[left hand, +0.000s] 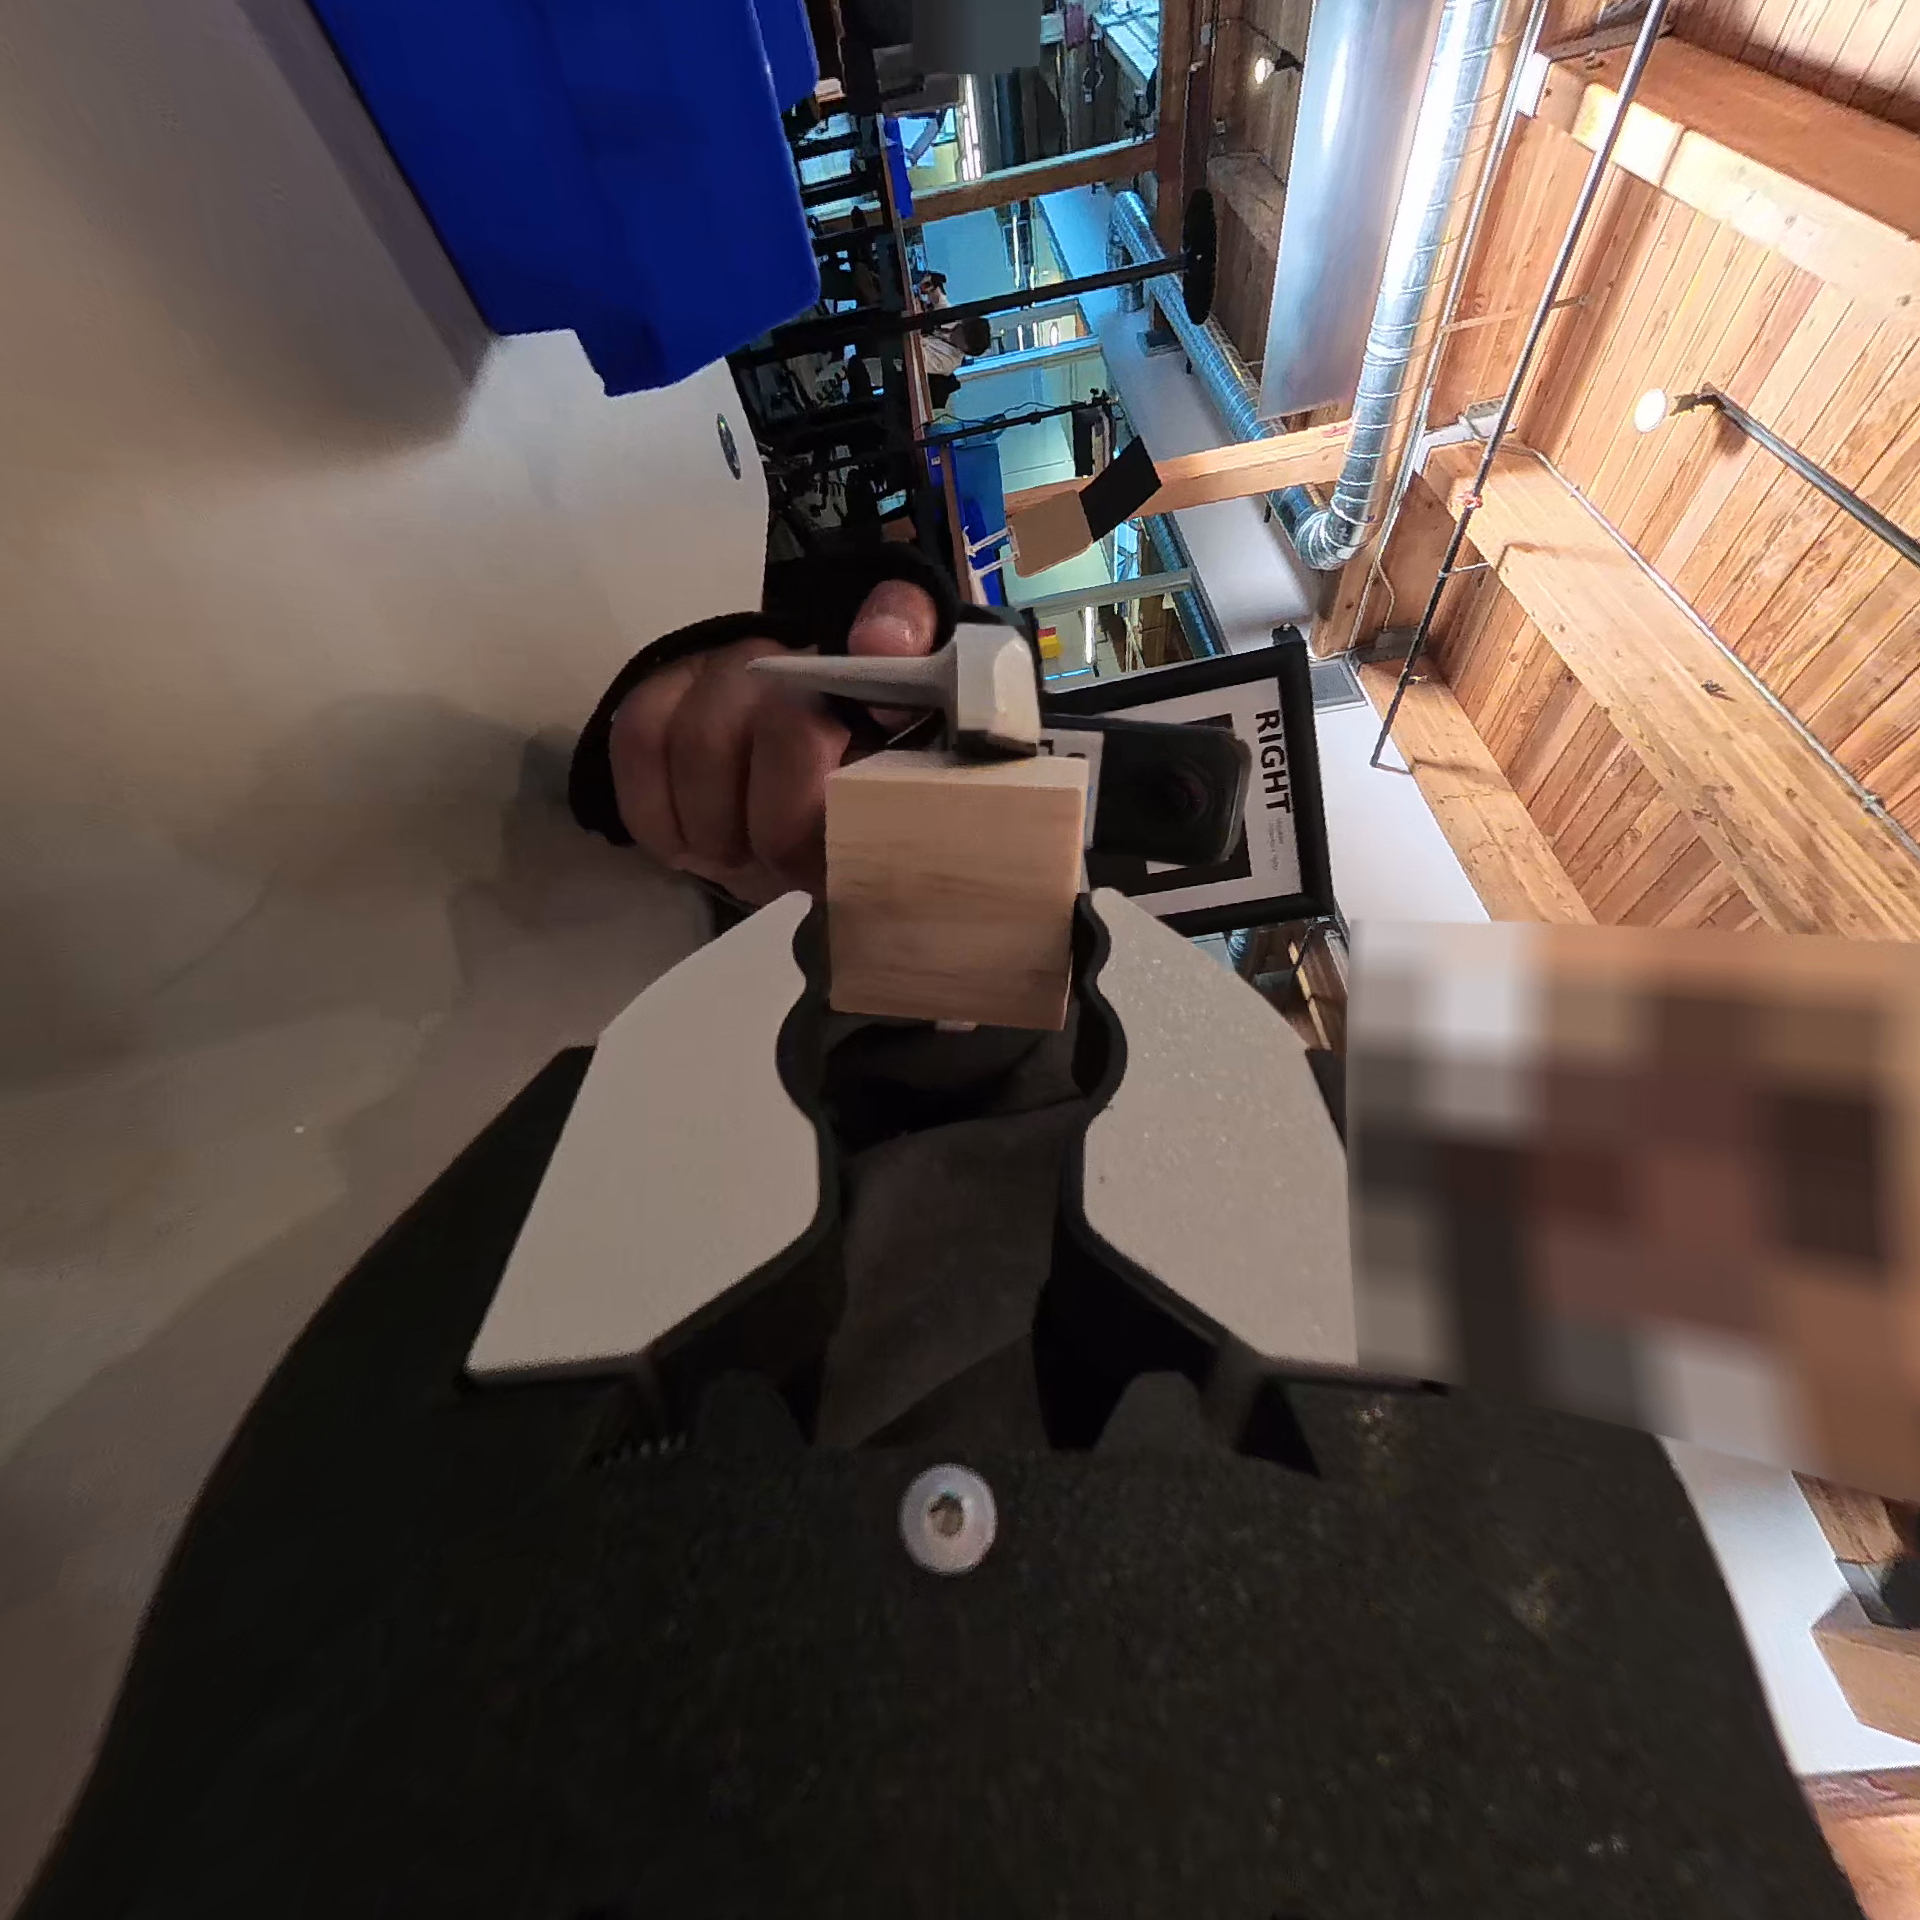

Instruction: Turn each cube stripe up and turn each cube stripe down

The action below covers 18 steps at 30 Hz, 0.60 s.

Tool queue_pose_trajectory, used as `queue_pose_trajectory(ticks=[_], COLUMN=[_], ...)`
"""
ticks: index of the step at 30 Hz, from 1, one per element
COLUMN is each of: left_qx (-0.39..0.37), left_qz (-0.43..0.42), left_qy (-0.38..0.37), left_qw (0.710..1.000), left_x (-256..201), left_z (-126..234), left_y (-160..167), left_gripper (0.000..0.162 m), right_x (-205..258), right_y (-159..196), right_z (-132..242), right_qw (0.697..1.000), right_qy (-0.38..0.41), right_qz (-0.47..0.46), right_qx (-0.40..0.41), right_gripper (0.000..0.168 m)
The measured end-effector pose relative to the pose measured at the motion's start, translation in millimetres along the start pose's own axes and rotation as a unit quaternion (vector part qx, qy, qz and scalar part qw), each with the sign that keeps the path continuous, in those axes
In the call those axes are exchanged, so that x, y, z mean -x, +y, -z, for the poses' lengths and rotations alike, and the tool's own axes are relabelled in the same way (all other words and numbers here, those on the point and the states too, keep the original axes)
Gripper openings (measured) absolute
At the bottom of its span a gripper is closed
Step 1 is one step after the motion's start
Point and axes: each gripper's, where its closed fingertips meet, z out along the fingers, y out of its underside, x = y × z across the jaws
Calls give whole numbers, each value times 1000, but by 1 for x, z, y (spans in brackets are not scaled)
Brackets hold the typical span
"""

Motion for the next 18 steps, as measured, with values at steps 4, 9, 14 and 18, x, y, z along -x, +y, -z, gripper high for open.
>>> queue_pose_trajectory(ticks=[4,9,14,18], left_qx=[3,-145,-286,-349], left_qz=[-48,-215,-349,-384], left_qy=[-26,-168,-392,-475], left_qw=[999,951,802,711], left_x=[0,-7,9,20], left_z=[4,47,109,139], left_y=[0,-27,-31,-18], left_gripper=[48,65,66,66], right_x=[0,-5,-8,-12], right_y=[-2,-1,0,1], right_z=[1,2,1,1], right_qw=[1000,1000,1000,1000], right_qy=[3,10,15,23], right_qz=[11,-7,-14,-17], right_qx=[2,2,6,9], right_gripper=[45,45,45,45])
